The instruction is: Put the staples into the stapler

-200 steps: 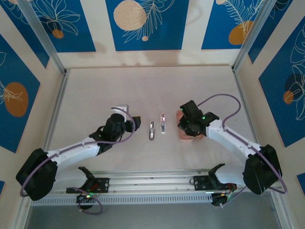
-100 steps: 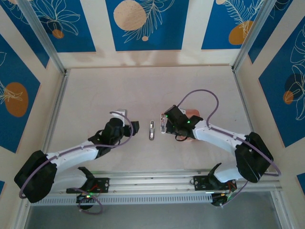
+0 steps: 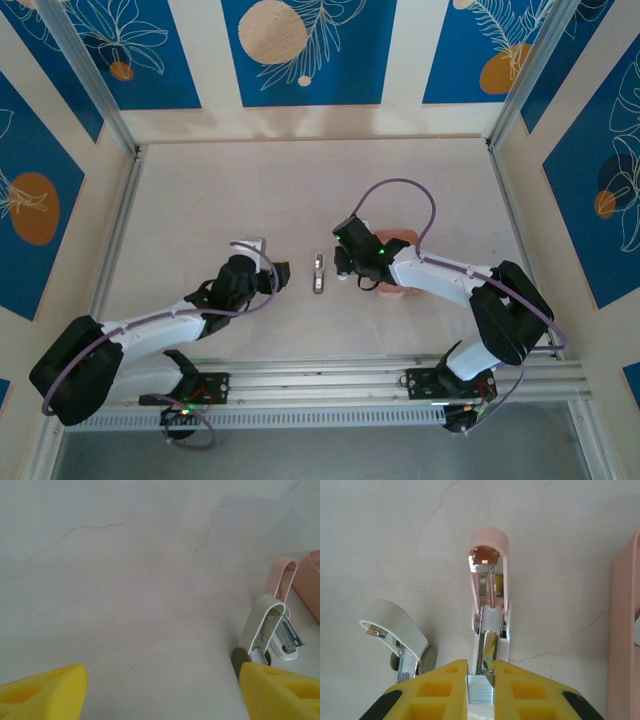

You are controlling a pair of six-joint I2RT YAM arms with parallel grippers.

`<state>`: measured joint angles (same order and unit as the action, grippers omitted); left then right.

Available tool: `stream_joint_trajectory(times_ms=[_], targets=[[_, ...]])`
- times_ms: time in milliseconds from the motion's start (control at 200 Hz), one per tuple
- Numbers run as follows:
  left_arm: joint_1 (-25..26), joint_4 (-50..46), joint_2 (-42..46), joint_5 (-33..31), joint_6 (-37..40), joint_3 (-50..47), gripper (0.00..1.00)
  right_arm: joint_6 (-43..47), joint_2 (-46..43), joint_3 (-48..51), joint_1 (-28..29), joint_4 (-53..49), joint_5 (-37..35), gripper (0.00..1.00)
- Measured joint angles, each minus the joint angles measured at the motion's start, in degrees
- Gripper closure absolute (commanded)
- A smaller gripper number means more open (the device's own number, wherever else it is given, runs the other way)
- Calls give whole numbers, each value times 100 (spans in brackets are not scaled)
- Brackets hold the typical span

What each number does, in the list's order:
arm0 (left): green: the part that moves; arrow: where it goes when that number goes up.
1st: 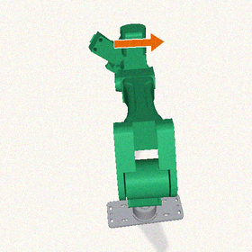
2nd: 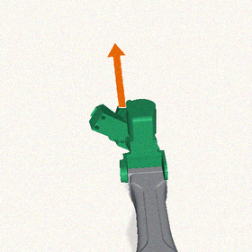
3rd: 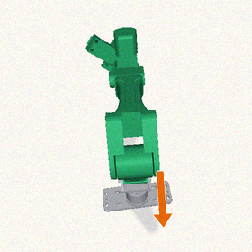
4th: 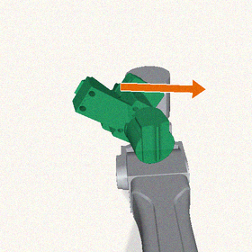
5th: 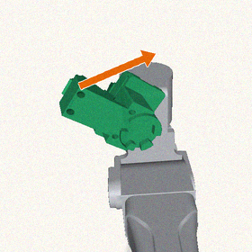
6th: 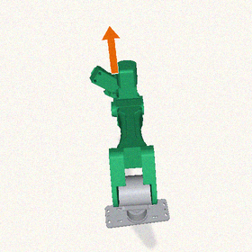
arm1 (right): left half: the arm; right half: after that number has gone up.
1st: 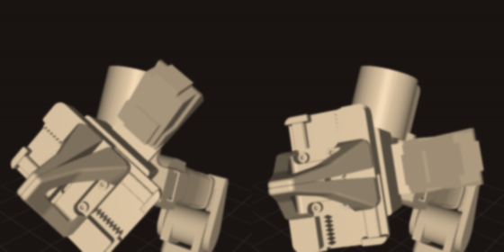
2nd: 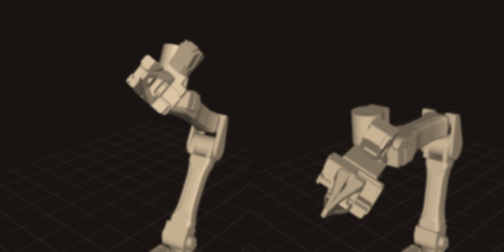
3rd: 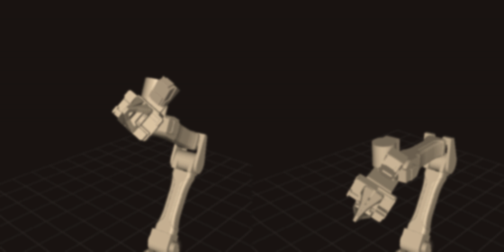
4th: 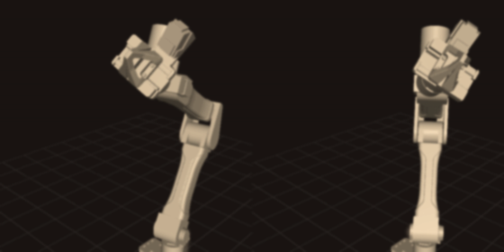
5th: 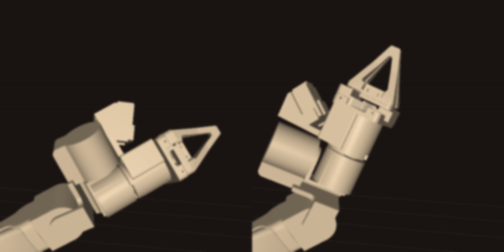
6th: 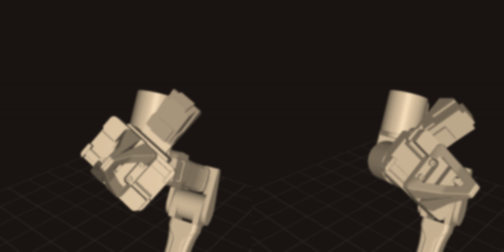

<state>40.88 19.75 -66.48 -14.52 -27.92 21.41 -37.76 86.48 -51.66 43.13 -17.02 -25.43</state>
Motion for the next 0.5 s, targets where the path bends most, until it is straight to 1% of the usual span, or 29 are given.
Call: stream_joint_trajectory(times_ms=[210,500], targets=[[-2,76,0,-2,94,-48,21,125,28,0,9,170,-7,82],[-2,90,0,-4,146,-74,21,79,393,0,52,315,-13,82]])
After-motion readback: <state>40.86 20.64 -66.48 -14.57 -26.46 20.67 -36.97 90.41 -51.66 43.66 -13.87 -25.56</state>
